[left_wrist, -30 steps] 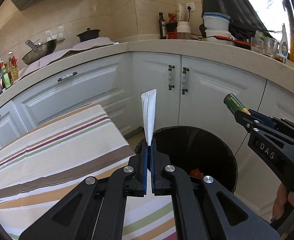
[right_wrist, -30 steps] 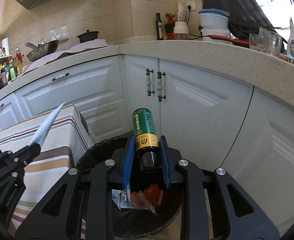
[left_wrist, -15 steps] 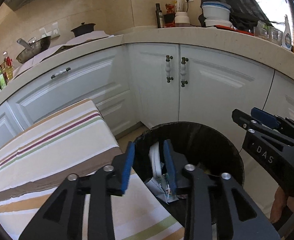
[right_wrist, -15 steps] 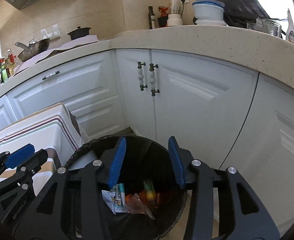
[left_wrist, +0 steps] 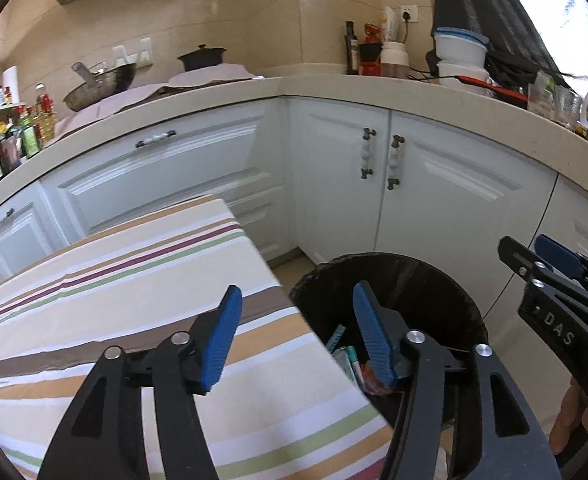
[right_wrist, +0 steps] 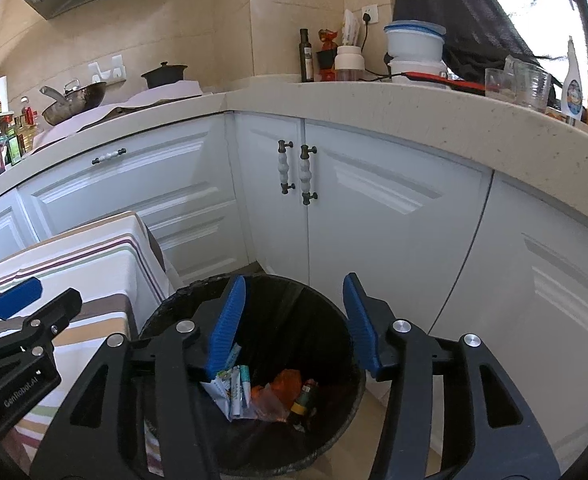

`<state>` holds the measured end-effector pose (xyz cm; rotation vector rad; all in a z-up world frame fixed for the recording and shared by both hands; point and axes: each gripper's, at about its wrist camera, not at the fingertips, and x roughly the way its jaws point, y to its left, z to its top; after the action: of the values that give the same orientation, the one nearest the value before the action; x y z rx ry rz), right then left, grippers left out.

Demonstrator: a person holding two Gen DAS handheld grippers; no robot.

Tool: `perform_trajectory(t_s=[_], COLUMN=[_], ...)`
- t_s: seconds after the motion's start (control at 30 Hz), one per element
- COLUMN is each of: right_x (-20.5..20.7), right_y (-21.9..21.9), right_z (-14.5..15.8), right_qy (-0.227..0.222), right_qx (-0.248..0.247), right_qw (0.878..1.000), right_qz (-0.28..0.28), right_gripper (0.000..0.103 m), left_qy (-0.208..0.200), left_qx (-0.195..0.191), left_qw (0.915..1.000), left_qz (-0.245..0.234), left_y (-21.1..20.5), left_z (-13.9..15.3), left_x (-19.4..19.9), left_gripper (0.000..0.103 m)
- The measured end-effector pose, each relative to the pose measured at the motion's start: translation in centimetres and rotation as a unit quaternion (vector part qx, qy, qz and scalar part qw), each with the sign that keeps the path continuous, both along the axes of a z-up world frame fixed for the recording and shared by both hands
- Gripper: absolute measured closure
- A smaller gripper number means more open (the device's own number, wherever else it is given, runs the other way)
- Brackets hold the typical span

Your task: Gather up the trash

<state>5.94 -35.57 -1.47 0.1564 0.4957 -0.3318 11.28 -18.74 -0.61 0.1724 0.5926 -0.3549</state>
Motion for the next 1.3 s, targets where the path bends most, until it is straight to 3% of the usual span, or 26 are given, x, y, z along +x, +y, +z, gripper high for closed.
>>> perform_trajectory(t_s=[0.4,1.3], right_x=[-3.7,-10.3], right_y=[3.5,8.4], right_z=[2.4,4.9], right_qy=[-0.016,-0.037], right_qx=[-0.018,-0.037], right_qw=[1.0,0.998], right_qz=[0.009,0.019], right_gripper=[0.045,0.037], left_qy=[-0.027,-0.051], left_qx=[-0.009,-0.04], left_qw=[0.9991,0.9971], left_qz=[0.032,0.039], left_y=[4.6,10.2], left_z=[2.4,4.5], left_x=[-3.7,-9.2], left_gripper=[0.029,0.023])
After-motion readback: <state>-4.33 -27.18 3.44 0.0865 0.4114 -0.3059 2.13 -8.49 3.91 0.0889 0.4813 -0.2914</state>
